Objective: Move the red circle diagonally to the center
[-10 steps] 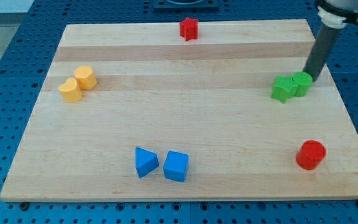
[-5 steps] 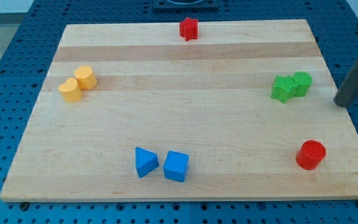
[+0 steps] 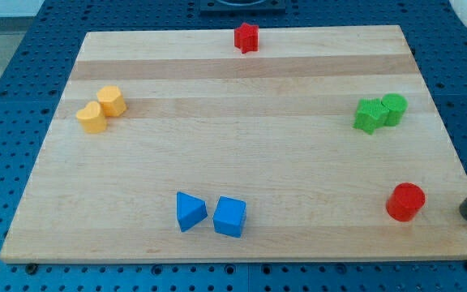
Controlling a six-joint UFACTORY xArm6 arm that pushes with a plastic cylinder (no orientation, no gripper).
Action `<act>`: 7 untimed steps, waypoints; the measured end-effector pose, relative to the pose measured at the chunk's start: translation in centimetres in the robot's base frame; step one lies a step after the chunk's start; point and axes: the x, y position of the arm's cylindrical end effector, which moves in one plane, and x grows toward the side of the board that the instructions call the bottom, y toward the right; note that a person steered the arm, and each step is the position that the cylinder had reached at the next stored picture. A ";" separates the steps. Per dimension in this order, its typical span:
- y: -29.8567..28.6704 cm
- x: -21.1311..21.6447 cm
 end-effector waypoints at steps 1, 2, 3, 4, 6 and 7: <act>-0.8 0.3; -0.8 0.1; -3.4 -0.5; -7.4 -0.7; -12.6 -1.0; -13.9 -1.7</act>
